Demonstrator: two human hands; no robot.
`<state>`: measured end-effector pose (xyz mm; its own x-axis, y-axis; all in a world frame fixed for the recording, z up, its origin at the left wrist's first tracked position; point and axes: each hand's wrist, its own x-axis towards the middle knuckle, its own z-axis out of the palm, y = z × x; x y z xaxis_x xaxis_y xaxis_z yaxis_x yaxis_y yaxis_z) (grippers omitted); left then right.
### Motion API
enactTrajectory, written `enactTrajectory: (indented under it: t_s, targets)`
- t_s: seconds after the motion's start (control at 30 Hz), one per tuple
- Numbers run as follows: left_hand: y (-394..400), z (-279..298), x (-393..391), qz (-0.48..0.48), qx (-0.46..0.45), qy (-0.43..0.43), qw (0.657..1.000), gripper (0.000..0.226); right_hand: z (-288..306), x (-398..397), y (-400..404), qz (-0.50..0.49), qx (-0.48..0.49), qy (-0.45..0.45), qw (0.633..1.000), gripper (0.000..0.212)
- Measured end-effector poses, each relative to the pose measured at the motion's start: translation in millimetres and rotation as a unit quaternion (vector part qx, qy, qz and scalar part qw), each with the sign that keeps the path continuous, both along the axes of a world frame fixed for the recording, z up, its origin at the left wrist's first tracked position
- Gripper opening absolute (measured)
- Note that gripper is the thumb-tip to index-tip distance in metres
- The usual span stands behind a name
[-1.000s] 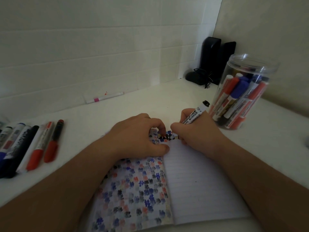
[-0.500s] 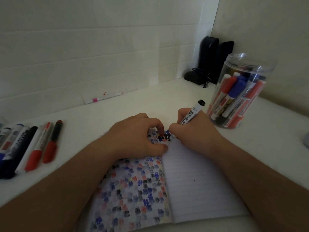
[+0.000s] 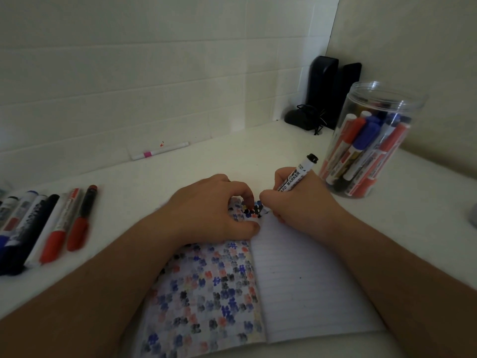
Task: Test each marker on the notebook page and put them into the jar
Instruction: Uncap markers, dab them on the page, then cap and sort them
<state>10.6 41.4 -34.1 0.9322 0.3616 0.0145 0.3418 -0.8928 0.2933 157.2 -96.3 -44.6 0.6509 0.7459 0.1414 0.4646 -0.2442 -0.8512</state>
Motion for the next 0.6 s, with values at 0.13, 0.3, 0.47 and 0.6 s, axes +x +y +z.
enactTrajectory:
  t_s: [0.13,0.3,0.47,0.6]
  targets:
    - [0,1,-1,0.000,-0.005,-0.001,1.000,0.043,0,1,0,-0.015,0.024,0.032,0.999,0.024]
    - [-2,1,-1,0.003,-0.005,-0.001,1.000,0.045,-1,0,0,-0.006,-0.002,-0.009,1.000,0.027]
    - [-4,3,-1,0.004,-0.006,0.002,1.000,0.044,1,1,1,0.006,-0.030,-0.032,0.999,0.025]
    - [-3,4,-3,0.000,-0.015,0.002,1.000,0.045,12,5,-4,-0.008,0.045,0.113,0.993,0.028]
